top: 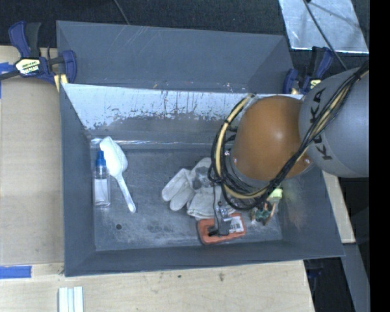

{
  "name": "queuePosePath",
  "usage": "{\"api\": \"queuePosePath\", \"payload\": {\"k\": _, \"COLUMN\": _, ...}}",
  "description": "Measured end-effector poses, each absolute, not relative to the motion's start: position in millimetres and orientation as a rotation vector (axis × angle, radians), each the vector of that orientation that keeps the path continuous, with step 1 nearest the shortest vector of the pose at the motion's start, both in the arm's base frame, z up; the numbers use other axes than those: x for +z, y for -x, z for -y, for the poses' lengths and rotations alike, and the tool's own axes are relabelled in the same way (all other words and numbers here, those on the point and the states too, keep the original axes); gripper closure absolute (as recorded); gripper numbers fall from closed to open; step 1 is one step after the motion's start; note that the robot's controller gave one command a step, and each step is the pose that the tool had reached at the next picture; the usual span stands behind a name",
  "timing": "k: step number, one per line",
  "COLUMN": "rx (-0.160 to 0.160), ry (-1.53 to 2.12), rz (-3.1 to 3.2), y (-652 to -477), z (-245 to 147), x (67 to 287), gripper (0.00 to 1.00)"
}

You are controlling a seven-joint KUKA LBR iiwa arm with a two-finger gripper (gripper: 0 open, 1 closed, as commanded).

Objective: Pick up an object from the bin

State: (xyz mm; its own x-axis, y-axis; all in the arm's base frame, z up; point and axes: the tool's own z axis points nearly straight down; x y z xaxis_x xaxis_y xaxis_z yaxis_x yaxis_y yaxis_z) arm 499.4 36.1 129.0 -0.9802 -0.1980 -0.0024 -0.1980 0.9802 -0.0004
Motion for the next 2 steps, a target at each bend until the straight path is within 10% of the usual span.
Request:
{"api": "queuePosePath", "payload": {"k": 1, "rx": 0.001, "ry": -0.119, "rz": -3.135, "y": -526.1, "z": -41.1, "x": 95.2, "gripper": 0.00}}
{"api": "queuePosePath", "payload": {"k": 2, "rx": 0.004, "ry": -0.027, "rz": -3.132, "y": -539.9, "z": -41.7, "x": 74.5, "gripper": 1.00}}
